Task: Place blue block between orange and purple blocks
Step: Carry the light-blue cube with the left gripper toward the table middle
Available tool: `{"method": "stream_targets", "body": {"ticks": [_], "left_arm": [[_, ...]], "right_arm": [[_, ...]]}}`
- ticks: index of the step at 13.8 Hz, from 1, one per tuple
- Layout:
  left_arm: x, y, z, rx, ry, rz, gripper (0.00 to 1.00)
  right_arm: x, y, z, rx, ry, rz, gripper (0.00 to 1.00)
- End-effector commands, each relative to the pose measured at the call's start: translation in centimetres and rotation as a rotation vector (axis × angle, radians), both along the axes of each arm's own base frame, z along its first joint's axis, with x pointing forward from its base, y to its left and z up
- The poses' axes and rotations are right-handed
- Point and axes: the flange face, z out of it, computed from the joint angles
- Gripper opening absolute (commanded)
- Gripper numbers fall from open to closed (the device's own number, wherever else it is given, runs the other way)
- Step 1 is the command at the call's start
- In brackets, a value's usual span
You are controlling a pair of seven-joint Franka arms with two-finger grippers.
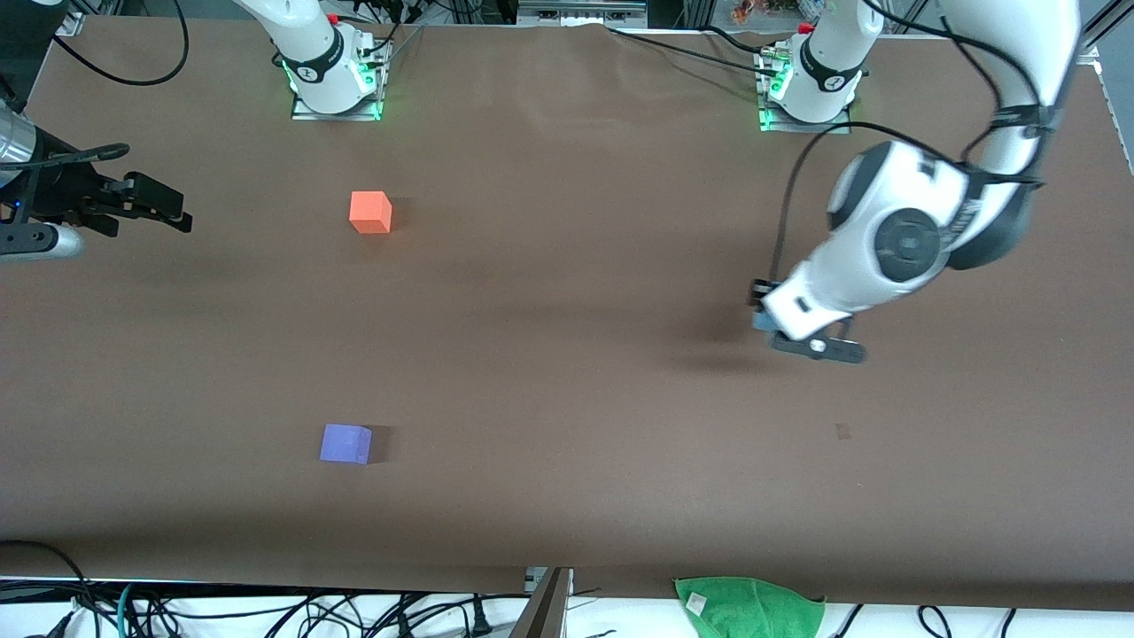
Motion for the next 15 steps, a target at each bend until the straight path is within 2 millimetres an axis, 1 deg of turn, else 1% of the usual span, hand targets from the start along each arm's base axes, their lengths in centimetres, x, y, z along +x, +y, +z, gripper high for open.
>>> {"method": "stream_targets", "body": {"ticks": [1,2,4,5,6,9,11,12,13,15], "left_arm": [[-0.5,-8.6,-4.2,-0.007,0.057,0.015,0.16],[-0.6,-10.8,-5.5,-0.007,0.067,0.038,0.15],[-0.8,-13.7,-7.7,-0.043,0.048,0.048,0.15],[-1.1,-14.7,-9.1,-0.051,0.032,0.066,0.15],[-1.0,-15.1,-10.3,-0.048,0.01,0.088,0.15],[-3.1,-18.4,-13.8,-0.01,-0.019,0.109,0.15],[-3.9,-19.8,-15.8,-0.002,-0.048,0.124,0.15],[-4.2,-20.2,-16.5,-0.002,-0.052,0.13,0.15],[-4.2,-20.2,-17.0,0.001,-0.059,0.134,0.15],[-4.2,-20.1,-17.3,0.006,-0.061,0.134,0.16]], "right_arm": [[-0.6,-0.3,0.4,0.015,-0.009,0.006,0.99],[-0.6,-0.3,0.4,0.015,-0.009,0.006,0.99],[-0.6,-0.2,0.4,0.015,-0.009,0.008,0.99],[-0.6,-0.3,0.4,0.015,-0.009,0.006,0.99],[-0.6,-0.3,0.4,0.015,-0.009,0.006,0.99],[-0.6,-0.3,0.4,0.015,-0.009,0.006,0.99],[-0.6,-0.3,0.4,0.015,-0.009,0.006,0.99],[-0.6,-0.3,0.4,0.015,-0.009,0.006,0.99],[-0.6,-0.3,0.4,0.015,-0.009,0.006,0.99],[-0.6,-0.3,0.4,0.015,-0.009,0.006,0.99]]}}
